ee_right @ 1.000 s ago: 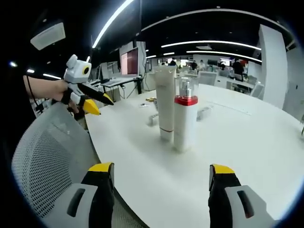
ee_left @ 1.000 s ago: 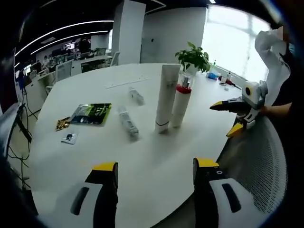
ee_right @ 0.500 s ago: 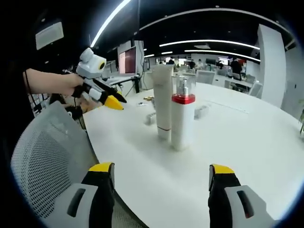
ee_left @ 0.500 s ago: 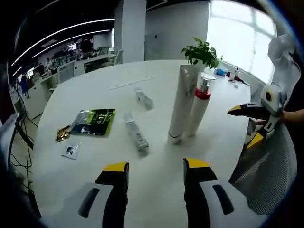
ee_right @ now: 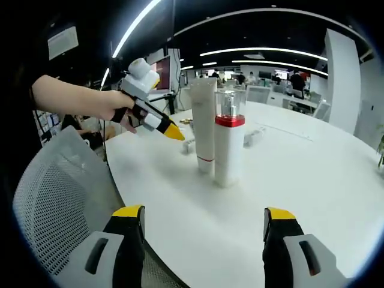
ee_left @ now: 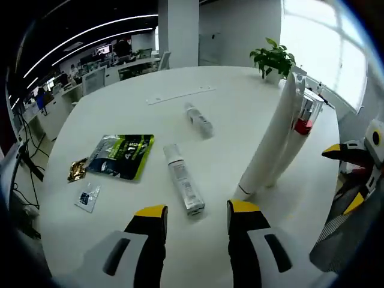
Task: Arrange the skincare products in the storage area until every visible bottle or jar stands upright without overlapping.
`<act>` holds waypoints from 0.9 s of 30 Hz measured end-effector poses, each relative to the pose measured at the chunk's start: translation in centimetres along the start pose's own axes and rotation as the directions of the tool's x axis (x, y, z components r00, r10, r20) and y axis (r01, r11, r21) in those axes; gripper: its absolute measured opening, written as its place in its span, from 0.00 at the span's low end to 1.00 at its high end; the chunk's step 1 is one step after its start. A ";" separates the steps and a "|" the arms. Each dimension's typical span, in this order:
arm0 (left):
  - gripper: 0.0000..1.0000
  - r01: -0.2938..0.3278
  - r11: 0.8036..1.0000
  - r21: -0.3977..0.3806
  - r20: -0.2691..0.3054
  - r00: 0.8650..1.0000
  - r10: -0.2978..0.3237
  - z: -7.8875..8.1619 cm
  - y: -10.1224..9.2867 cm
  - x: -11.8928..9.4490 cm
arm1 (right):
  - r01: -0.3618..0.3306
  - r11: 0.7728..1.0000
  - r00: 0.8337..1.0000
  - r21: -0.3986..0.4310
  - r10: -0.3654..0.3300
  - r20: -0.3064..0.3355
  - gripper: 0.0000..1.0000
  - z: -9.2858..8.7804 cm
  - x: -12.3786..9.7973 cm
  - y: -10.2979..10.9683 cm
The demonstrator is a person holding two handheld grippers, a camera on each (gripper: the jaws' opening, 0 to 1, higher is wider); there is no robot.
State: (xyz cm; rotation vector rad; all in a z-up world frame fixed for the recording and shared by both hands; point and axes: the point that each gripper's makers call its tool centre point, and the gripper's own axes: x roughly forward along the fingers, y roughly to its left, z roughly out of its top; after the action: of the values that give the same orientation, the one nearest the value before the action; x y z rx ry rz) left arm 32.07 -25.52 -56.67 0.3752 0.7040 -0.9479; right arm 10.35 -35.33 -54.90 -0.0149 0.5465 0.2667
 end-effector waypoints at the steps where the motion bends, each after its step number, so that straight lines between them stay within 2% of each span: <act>1: 0.37 -0.002 1.000 0.000 -0.006 1.000 0.002 0.1 0.1 0.4 | 0.003 1.000 1.000 -0.001 -0.003 -0.002 0.86 -0.1 0.0 0.0; 7: 0.34 -0.030 0.999 0.033 -0.080 0.996 0.032 -0.6 0.3 2.8 | 0.010 1.000 1.000 0.000 -0.010 -0.007 0.85 -0.3 0.1 -0.3; 10: 0.33 -0.047 0.995 0.084 -0.121 0.991 0.057 -0.9 0.7 3.7 | 0.015 1.000 1.000 0.002 -0.015 -0.006 0.85 -0.3 0.1 -0.4; 12: 0.32 -0.051 0.995 0.084 -0.128 0.990 0.062 -1.0 0.3 3.8 | 0.018 1.000 1.000 0.003 -0.018 -0.007 0.85 -0.4 0.1 -0.5; 14: 0.31 -0.053 0.991 0.125 -0.150 0.986 0.072 -0.7 0.0 4.0 | 0.017 1.000 1.000 0.002 -0.017 -0.010 0.84 -0.5 0.2 -0.6; 16: 0.30 -0.044 0.989 0.141 -0.165 0.984 0.067 -1.1 0.3 4.2 | 0.015 1.000 1.000 -0.001 -0.015 -0.012 0.84 -0.5 0.3 -0.6; 18: 0.25 -0.037 0.987 0.158 -0.188 0.980 0.067 -1.0 0.3 4.4 | 0.015 1.000 1.000 0.000 -0.015 -0.012 0.84 -0.6 0.3 -0.6; 20: 0.20 -0.054 0.988 0.147 -0.205 0.975 0.084 -1.5 0.8 4.5 | 0.017 1.000 1.000 -0.001 -0.018 -0.014 0.84 -0.7 0.3 -0.7; 22: 0.17 -0.036 0.996 0.085 -0.228 0.972 0.055 -1.7 0.6 4.5 | 0.017 1.000 1.000 -0.002 -0.017 -0.015 0.83 -0.7 0.3 -0.7; 25: 0.16 -0.033 0.995 0.094 -0.243 0.968 0.055 -2.0 1.2 4.5 | 0.017 1.000 1.000 -0.001 -0.017 -0.013 0.83 -0.7 0.3 -0.7; 27: 0.16 -0.022 0.999 0.043 -0.255 0.966 0.032 -2.1 1.1 4.4 | 0.015 1.000 1.000 -0.003 -0.015 -0.015 0.82 -0.7 0.4 -0.7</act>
State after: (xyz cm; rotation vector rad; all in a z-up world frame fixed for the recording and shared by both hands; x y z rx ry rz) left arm 33.92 -26.35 -61.25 0.5476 0.9136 -0.8969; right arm 10.46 -35.95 -55.77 -0.0239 0.5604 0.2534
